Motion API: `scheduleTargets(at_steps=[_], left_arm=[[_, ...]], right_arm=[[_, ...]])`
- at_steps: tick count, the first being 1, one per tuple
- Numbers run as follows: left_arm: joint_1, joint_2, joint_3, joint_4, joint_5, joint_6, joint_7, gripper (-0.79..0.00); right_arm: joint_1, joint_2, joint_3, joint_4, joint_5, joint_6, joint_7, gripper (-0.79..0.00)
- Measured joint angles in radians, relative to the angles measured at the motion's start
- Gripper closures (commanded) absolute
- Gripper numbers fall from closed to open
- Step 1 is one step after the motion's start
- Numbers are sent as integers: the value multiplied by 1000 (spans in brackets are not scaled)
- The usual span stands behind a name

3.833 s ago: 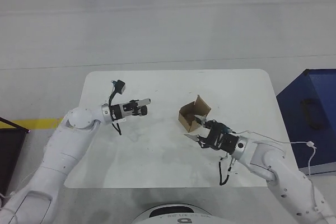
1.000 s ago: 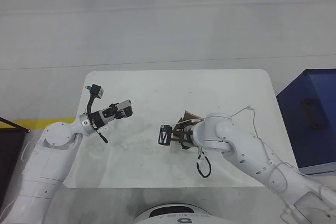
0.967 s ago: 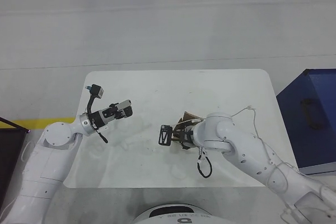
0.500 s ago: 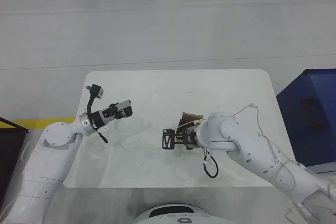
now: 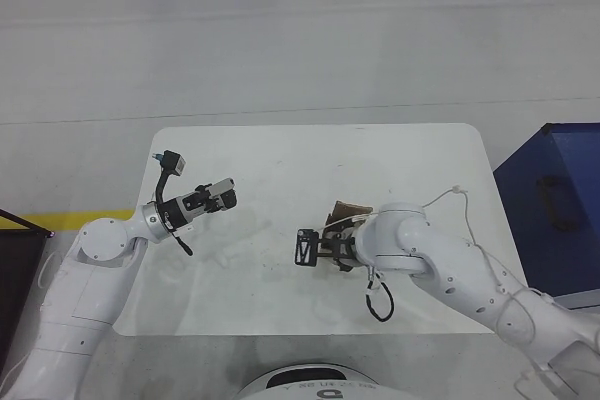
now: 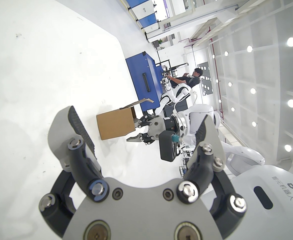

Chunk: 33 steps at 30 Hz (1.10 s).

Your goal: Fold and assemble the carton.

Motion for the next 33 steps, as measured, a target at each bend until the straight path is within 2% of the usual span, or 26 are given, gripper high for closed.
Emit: scheduleTargets(at_steps=[10,17,22,33], left_arm=[[0,0,0,0,0,0,0,-785],[0,0,0,0,0,0,0,-785],[0,0,0,0,0,0,0,-785],[0,0,0,0,0,0,0,-785]], right_arm=[[-22,-2,1,12,-39,45,-5,-376],[-29,2,33,-25,-54,79,0,-413],[-69,16,75,-80,-78,147,49,-391],[-174,50,159,-212,-112,167,124,-376]])
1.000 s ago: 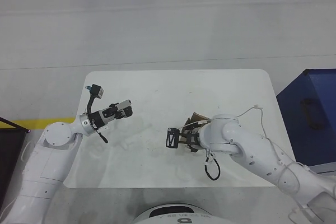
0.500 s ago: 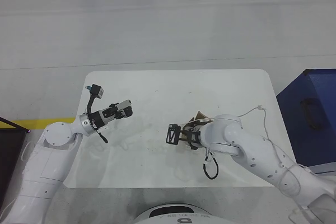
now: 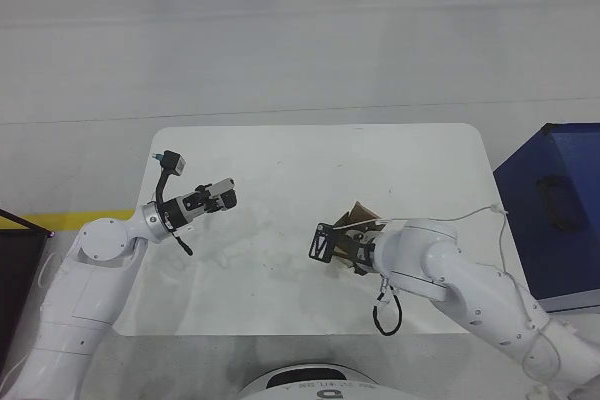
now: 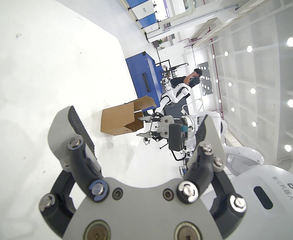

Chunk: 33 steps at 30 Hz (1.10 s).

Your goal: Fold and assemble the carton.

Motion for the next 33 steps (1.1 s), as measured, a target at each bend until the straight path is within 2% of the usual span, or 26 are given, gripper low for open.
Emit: scheduleTargets(at_steps=[21,33], left_arm=[[0,0,0,0,0,0,0,-785],[0,0,0,0,0,0,0,-785]], right_arm=[[-60,10,34,-12,-32,-27,-21,-376],[30,-25,-57,101,-32,-72,8,-360]])
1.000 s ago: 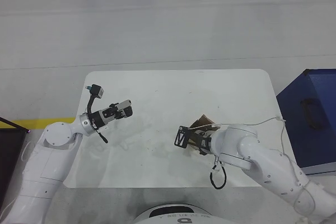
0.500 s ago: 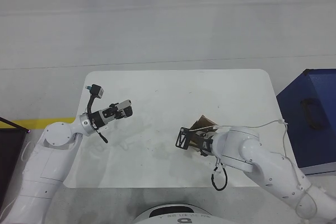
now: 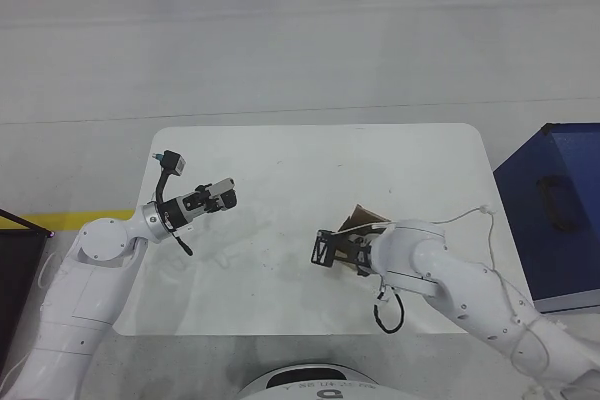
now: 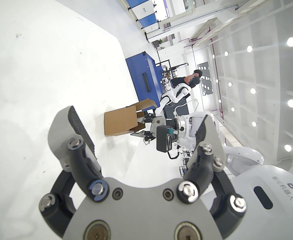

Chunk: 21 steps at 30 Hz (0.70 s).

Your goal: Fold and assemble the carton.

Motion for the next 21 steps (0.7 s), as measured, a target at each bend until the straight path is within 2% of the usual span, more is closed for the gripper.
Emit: scheduleTargets(at_steps=[10,21], left_arm=[[0,0,0,0,0,0,0,-785],[0,0,0,0,0,0,0,-785]], right_arm=[[71,-34,-71,82,25,8,16,-311],[97,-54,-103,141,71,-2,3,-277]])
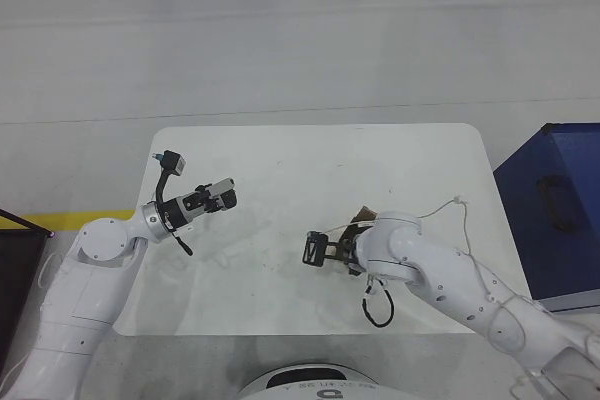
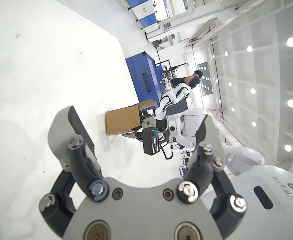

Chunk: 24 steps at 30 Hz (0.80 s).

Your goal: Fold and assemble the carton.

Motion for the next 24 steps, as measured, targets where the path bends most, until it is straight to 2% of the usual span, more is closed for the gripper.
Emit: scheduleTargets(at_steps=[11,16,19,24], left_arm=[[0,0,0,0,0,0,0,-785],[0,0,0,0,0,0,0,-785],[0,0,0,0,0,0,0,-785],[0,0,0,0,0,0,0,-785]], right_arm=[[18,-13,-14,54,31,-18,-15,-243],[37,-19,-33,66,43,-20,-16,-256],[50,-21,-40,45,34,-17,-13,-286],[52,-18,-29,-57,1,-25,-23,-289]])
